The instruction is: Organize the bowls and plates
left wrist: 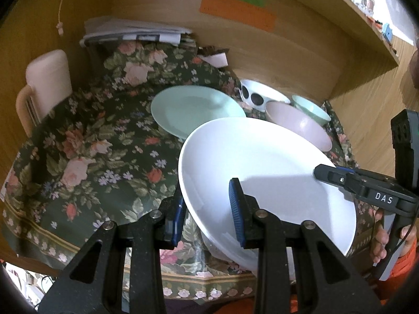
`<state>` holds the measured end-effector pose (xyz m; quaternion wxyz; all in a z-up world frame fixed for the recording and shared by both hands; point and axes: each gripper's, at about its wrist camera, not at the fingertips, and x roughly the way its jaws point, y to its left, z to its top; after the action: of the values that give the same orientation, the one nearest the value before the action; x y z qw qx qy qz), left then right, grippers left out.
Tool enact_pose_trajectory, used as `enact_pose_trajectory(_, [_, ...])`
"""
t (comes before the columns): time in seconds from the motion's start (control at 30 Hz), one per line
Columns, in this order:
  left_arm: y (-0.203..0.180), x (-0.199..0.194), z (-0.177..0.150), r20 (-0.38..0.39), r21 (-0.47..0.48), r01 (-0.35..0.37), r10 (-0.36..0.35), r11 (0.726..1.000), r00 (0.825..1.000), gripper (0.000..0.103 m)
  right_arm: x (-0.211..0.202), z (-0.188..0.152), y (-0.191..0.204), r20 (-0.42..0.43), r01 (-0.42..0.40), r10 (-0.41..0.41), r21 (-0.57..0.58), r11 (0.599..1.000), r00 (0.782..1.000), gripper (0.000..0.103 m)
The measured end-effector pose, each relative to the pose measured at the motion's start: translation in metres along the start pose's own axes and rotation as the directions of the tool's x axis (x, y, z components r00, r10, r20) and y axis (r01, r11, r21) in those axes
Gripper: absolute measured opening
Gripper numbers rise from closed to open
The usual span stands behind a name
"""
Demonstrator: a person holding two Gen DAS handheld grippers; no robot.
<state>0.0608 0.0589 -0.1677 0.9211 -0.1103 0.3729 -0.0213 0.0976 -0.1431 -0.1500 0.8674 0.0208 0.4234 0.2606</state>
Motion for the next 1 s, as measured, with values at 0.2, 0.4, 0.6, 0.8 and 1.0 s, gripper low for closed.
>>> enact_pose_trajectory(0.2, [-0.002, 0.014, -0.007, -0.044, 0.006, 0.004, -0.003, 1.000, 0.999, 0.031, 0.008, -0.009, -0.009, -0.031, 0.003, -0.002, 0.036, 0.999, 1.000, 0.031])
enact_pose_trajectory(0.4, [-0.001, 0.025, -0.012, -0.066, 0.002, 0.017, -0.017, 1.000, 0.998, 0.031, 0.014, -0.009, -0.013, -0.047, 0.007, -0.004, 0.052, 0.999, 0.999, 0.031])
enact_pose_trajectory(0.6, [0.000, 0.034, -0.014, -0.078, -0.007, 0.018, -0.018, 1.000, 0.997, 0.031, 0.022, -0.009, -0.018, -0.067, 0.012, -0.008, 0.061, 0.998, 0.998, 0.031])
enact_pose_trajectory(0.8, [0.004, 0.040, -0.012, -0.087, -0.016, 0.025, -0.027, 1.000, 0.996, 0.031, 0.023, -0.008, -0.019, -0.067, 0.017, -0.013, 0.057, 0.998, 0.998, 0.031])
enact_pose_trajectory(1.0, [0.003, 0.044, -0.011, -0.090, -0.016, 0.034, -0.036, 0.999, 0.995, 0.031, 0.023, -0.005, -0.021, -0.073, 0.020, -0.016, 0.060, 0.998, 0.997, 0.031])
